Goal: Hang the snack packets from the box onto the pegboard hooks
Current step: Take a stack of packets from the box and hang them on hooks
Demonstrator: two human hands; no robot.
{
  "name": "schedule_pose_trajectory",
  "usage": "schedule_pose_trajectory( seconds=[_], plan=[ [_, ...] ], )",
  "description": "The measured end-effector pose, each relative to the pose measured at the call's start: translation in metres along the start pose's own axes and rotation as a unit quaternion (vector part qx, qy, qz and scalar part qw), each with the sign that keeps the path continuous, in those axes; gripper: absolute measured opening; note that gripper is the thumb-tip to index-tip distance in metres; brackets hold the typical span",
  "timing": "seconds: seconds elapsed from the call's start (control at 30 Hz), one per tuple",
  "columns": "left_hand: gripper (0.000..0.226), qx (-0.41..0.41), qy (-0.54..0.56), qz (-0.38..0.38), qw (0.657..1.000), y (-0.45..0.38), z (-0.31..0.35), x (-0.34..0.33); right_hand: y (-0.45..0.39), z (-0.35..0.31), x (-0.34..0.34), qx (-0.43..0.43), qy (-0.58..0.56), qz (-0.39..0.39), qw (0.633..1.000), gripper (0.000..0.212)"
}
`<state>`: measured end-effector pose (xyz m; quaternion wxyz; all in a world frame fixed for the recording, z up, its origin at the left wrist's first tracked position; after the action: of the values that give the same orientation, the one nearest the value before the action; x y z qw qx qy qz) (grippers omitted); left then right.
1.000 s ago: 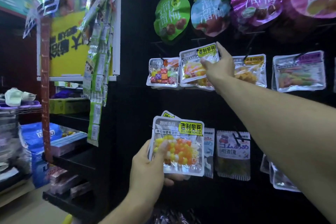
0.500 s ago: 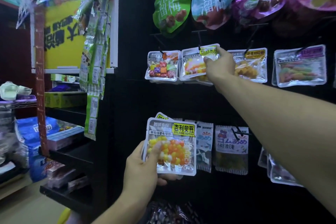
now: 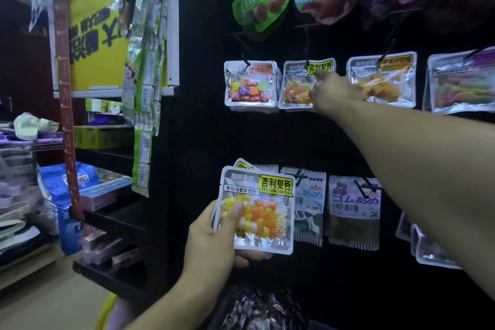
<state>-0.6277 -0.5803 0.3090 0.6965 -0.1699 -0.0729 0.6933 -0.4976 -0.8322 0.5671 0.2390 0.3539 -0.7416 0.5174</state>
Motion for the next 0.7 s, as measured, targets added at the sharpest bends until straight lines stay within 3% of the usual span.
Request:
schedule_pose_trajectory(
  seconds=[0.27, 0.43, 0.57, 0.7],
  plan=[
    [0.013, -0.005, 0.02, 0.014, 1.0, 0.008, 0.015, -0.013, 0.057, 0.01, 0.017, 0.088, 0.005, 0.037, 0.995, 0.05],
    [0.016, -0.013, 0.043, 0.023, 0.999, 0.019, 0.028, -0.032, 0.122, 0.0, 0.012, 0.128, -0.111, -0.072, 0.983, 0.047],
    [0.016, -0.03, 0.079, 0.052, 0.995, 0.027, 0.042, -0.041, 0.178, 0.007, -0.004, 0.081, -0.233, -0.2, 0.948, 0.053],
    [0.015, -0.034, 0.121, 0.076, 0.989, 0.029, 0.05, -0.045, 0.214, 0.013, -0.021, 0.065, -0.299, -0.228, 0.924, 0.048]
  ],
)
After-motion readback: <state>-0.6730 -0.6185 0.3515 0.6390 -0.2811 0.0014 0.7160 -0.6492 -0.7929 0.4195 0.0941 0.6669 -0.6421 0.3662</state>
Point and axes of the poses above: each hand's wrist, its own y-axis away from the middle knuckle, its own x-axis out of the back of the hand, z = x × y, the point moved 10 cm from there along -y, towards the middle knuckle, and after that the axes turned 7 degrees about -z, right-handed, at the moved point
